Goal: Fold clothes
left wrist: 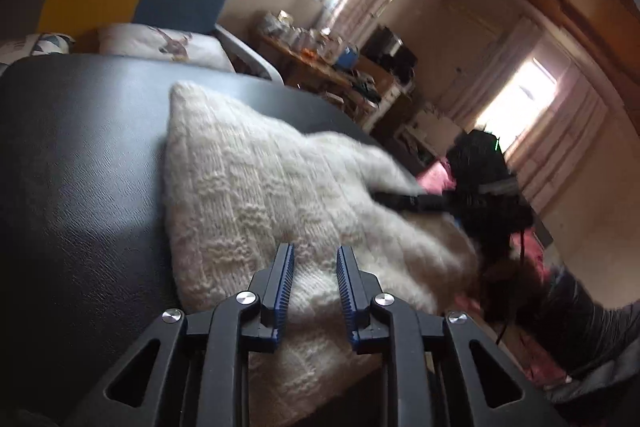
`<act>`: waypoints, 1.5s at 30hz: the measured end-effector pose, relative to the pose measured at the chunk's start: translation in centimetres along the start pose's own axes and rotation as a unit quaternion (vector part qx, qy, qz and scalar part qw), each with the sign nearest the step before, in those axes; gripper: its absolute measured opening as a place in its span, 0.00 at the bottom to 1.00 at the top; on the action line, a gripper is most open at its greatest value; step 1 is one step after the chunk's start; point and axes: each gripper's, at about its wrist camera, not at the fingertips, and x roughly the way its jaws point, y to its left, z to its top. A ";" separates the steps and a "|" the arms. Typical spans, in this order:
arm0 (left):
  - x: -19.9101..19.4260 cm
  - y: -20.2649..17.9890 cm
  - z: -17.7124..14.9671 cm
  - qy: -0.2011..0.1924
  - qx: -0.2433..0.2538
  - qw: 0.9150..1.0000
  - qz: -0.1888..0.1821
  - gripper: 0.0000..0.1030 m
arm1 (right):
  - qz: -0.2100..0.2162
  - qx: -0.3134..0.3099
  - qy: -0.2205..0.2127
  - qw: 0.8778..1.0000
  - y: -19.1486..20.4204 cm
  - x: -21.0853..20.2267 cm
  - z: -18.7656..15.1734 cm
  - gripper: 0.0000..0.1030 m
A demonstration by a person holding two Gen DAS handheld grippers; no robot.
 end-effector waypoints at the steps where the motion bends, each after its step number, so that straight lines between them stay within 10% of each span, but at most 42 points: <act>1: 0.3 0.0 -0.2 0.011 0.005 1.000 -0.005 0.20 | -0.019 -0.018 0.000 1.000 0.7 0.0 0.5 0.26; 4: 1.4 -0.7 -1.4 0.055 0.042 0.998 0.001 0.12 | -0.117 -0.140 -0.016 0.983 5.1 -0.6 2.2 0.16; 7: 1.6 -1.0 -1.8 0.074 0.046 0.996 0.005 0.11 | -0.276 -0.293 0.037 0.915 6.9 2.6 1.9 0.16; 8: 1.5 -1.1 -1.7 0.076 0.042 0.996 0.006 0.11 | -0.282 -0.285 0.059 0.914 5.4 3.8 1.7 0.16; 12: 0.4 -2.3 -0.1 0.067 0.047 0.997 -0.014 0.15 | -0.134 -0.105 0.017 0.985 -0.6 1.3 3.5 0.22; 14: -0.4 -3.2 1.4 0.035 0.045 0.997 -0.044 0.18 | -0.085 -0.063 0.002 0.994 -2.8 0.4 3.4 0.25; 21: 5.3 -7.7 5.4 0.038 0.090 0.992 -0.077 0.20 | -0.041 -0.031 -0.030 0.998 -3.6 1.5 2.4 0.31; 27: 13.9 -11.7 0.3 0.174 0.162 0.968 -0.078 0.19 | -0.014 -0.020 -0.032 0.999 -4.1 2.0 2.0 0.36; 45: 1.4 -6.8 2.8 0.004 0.114 0.993 0.010 0.22 | -0.064 -0.079 -0.059 0.993 0.1 -2.9 3.4 0.71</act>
